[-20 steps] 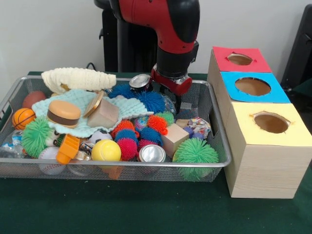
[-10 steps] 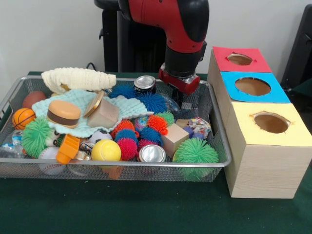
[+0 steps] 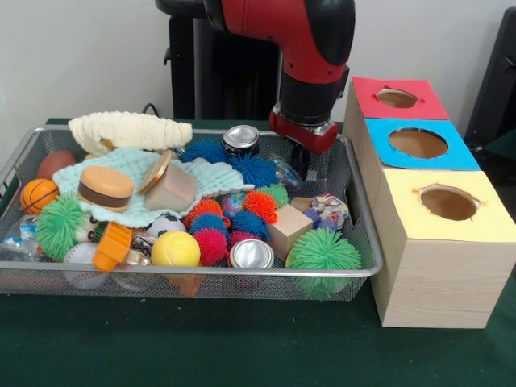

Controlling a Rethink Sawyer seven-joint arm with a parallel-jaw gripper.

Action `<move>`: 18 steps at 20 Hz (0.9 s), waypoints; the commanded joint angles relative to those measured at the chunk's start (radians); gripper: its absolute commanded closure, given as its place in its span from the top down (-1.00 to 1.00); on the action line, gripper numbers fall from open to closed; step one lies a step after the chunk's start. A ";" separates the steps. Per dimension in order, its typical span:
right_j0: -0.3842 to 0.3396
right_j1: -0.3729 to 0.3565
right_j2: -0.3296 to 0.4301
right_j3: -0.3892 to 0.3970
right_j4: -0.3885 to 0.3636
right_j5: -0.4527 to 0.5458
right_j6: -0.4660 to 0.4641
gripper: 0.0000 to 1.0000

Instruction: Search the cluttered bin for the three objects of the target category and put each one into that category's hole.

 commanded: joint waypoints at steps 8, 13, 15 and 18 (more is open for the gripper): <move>-0.007 -0.007 0.048 -0.043 0.023 0.026 0.130 -1.00; 0.018 -0.026 0.021 -0.036 0.018 0.050 0.126 -1.00; 0.019 -0.023 0.020 -0.037 0.017 0.037 0.127 1.00; 0.003 -0.011 0.046 -0.022 0.023 0.011 0.140 1.00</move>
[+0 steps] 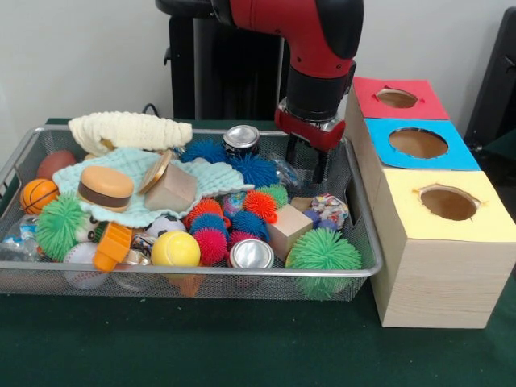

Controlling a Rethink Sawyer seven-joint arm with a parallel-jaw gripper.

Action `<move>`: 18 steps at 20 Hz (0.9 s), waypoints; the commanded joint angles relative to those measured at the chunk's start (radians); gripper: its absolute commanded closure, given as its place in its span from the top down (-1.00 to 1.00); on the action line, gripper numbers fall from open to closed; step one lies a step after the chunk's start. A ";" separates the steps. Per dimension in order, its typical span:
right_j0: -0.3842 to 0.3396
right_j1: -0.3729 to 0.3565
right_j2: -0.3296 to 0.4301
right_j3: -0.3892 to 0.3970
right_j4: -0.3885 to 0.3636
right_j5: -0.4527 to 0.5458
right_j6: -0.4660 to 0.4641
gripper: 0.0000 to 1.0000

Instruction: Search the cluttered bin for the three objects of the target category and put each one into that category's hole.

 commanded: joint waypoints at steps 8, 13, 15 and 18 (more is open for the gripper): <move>-0.046 0.021 0.067 -0.010 0.009 -0.018 0.134 1.00; -0.056 -0.054 0.056 0.022 0.012 0.041 0.130 1.00; -0.060 -0.101 0.051 0.029 0.012 0.086 0.119 1.00; -0.068 -0.188 0.040 0.033 0.017 0.195 0.101 1.00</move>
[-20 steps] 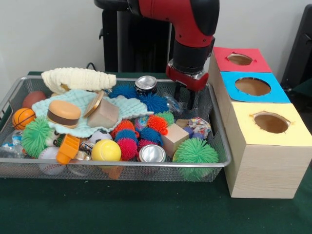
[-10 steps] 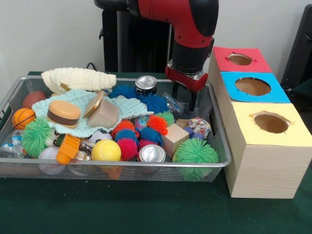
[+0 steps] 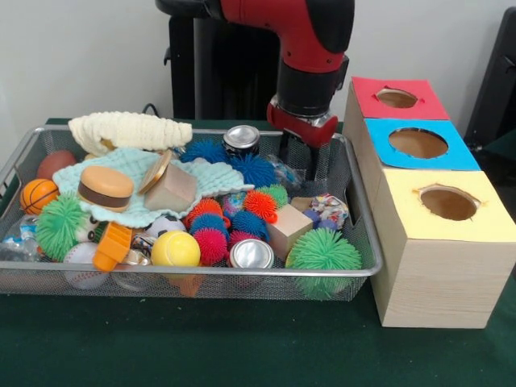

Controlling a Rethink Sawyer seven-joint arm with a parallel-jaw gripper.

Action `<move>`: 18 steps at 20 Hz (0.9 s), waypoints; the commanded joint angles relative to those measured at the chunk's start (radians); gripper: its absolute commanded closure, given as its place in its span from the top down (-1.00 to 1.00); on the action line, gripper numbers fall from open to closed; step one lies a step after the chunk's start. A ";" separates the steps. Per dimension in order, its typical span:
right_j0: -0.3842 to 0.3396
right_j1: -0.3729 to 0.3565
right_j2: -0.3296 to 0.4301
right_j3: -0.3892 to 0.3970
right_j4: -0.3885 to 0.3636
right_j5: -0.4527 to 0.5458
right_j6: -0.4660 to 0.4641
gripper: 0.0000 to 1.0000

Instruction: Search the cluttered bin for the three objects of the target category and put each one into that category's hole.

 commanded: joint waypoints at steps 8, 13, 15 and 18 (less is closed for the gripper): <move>-0.046 -0.289 0.006 -0.011 0.008 0.400 0.080 1.00; -0.072 -0.275 0.020 -0.015 0.010 0.372 0.086 1.00; -0.089 -0.243 0.038 -0.011 0.006 0.318 0.082 1.00; -0.088 -0.230 0.037 -0.002 -0.001 0.278 0.094 1.00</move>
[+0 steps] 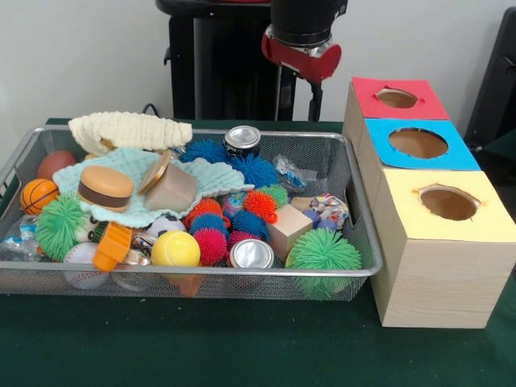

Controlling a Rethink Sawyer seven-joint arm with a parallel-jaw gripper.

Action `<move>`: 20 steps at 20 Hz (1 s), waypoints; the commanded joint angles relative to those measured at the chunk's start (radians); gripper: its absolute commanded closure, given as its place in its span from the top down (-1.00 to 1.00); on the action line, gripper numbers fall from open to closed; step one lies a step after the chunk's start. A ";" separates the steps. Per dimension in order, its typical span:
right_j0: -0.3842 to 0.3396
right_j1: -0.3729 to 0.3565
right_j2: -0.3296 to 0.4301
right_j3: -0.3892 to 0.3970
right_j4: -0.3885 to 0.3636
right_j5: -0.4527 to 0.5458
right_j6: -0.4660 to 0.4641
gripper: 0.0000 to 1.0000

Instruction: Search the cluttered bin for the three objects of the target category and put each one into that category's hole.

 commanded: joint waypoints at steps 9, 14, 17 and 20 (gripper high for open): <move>-0.061 0.182 0.078 -0.051 -0.021 -0.196 0.085 1.00; -0.069 0.213 0.088 -0.072 -0.012 -0.201 0.075 1.00; -0.079 0.217 0.089 -0.080 -0.011 -0.201 0.071 1.00; -0.074 0.220 0.079 -0.083 -0.019 -0.201 0.067 1.00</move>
